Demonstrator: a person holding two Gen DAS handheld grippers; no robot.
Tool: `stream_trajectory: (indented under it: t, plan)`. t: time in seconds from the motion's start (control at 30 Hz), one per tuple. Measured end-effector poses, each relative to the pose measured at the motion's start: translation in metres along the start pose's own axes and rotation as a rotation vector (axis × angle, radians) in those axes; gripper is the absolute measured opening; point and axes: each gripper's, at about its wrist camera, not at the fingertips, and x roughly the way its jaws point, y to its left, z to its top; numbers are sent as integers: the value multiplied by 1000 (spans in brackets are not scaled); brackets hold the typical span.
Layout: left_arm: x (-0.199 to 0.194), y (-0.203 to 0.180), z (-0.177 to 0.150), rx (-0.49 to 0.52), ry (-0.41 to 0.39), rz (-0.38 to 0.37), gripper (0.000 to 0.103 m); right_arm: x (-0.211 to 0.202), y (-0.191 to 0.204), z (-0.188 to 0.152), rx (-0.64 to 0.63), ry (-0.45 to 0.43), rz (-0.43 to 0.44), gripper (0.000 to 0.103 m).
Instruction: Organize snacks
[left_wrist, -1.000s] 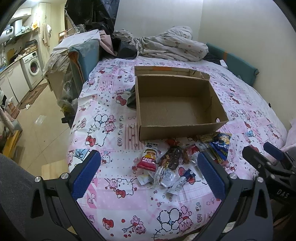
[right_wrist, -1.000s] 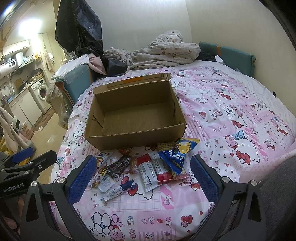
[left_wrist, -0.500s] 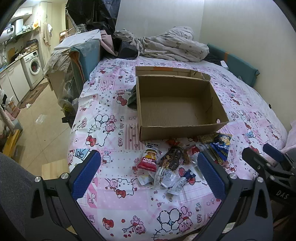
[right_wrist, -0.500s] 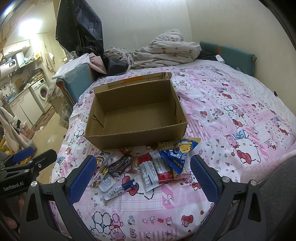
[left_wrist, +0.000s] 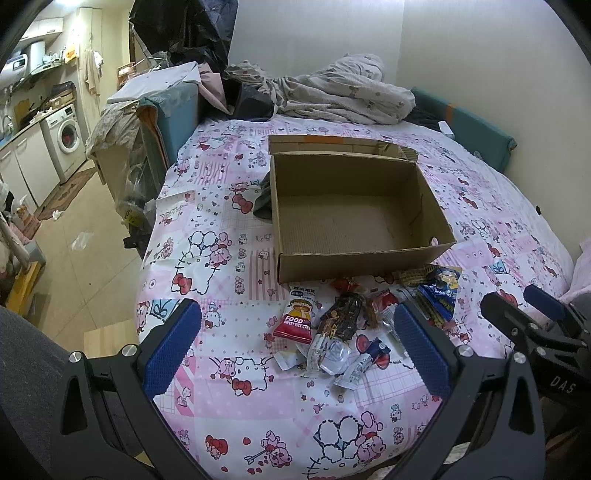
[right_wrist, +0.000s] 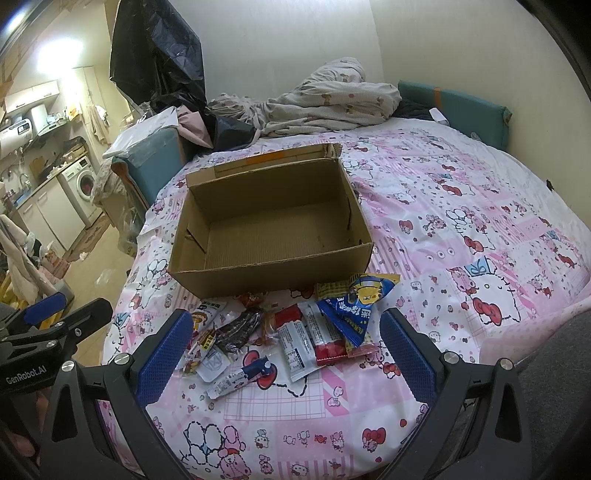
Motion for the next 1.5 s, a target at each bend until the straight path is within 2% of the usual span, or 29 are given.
stream_trajectory:
  t: [0.53, 0.6, 0.7, 0.87, 1.03, 1.17, 1.3, 1.4, 1.5]
  plan:
    - [0, -2, 2, 11, 14, 4, 103, 3, -1, -3, 8, 14, -9, 103]
    - [2, -3, 3, 21, 29, 1, 103, 4, 0, 2, -15, 32, -32, 103]
    - [11, -1, 10, 29, 78, -3, 103, 4, -5, 19, -3, 33, -12, 103]
    - [21, 8, 31, -2, 105, -5, 103, 7, -28, 47, 41, 30, -5, 103]
    - [39, 10, 54, 10, 144, 10, 103, 28, -52, 67, 55, 104, 11, 102]
    - [64, 8, 64, 18, 224, 11, 103, 51, -78, 78, 110, 190, 5, 102]
    - [87, 4, 70, 28, 293, 12, 103, 80, -104, 82, 210, 318, 41, 94]
    - [100, 6, 71, 8, 327, 7, 103, 106, -125, 78, 317, 434, 64, 93]
    - [110, 10, 68, -14, 344, 1, 103, 126, -132, 69, 353, 505, 38, 89]
